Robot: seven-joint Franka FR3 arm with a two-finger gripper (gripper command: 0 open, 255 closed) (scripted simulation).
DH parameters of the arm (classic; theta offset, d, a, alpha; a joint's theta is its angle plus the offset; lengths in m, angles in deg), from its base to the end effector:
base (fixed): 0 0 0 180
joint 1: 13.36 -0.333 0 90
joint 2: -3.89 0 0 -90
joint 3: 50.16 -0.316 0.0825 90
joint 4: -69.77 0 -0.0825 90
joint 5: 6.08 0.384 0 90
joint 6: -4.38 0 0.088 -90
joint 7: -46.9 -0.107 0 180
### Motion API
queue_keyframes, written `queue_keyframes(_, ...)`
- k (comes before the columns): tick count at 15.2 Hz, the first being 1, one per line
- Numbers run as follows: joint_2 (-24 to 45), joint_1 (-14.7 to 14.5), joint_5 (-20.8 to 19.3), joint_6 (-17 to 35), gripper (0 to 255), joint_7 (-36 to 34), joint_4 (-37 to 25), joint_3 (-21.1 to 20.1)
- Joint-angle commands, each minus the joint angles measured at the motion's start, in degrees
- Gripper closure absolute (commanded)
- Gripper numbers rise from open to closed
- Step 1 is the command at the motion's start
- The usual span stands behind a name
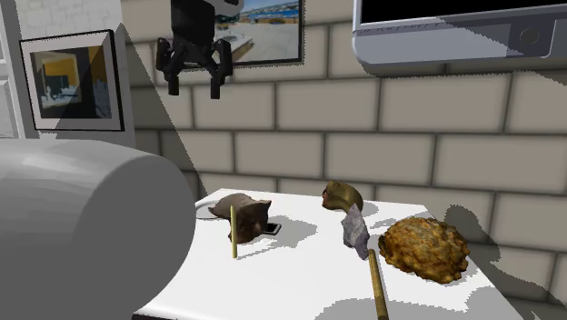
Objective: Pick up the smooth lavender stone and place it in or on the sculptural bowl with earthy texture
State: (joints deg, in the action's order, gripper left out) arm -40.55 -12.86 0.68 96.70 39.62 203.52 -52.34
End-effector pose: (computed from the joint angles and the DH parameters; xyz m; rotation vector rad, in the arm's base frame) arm 0.3138 0.0251 0.6015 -3.0413 0.1669 -0.0691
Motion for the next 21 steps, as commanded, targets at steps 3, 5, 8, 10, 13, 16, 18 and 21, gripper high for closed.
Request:
queue_keyframes(3, 1.3, 0.3, -1.4, 1.9, 0, 3.6, 1.2, 2.2)
queue_keyframes(5, 3.1, 0.7, -2.8, 3.8, 0, 7.2, 2.1, 4.4)
queue_keyframes(8, 6.3, 1.2, -4.8, 6.9, 0, 12.5, 2.7, 7.6)
queue_keyframes(10, 8.9, 1.5, -5.9, 9.0, 0, 16.0, 2.7, 9.8)
queue_keyframes(13, 13.3, 1.8, -7.3, 12.1, 0, 21.2, 2.1, 12.9)
queue_keyframes(16, 18.5, 1.9, -8.1, 15.1, 0, 26.4, 0.8, 15.9)
queue_keyframes(18, 22.2, 2.0, -8.3, 17.1, 0, 29.9, -0.6, 17.8)
queue_keyframes(21, 28.2, 2.0, -8.0, 19.7, 0, 35.3, -3.2, 20.5)
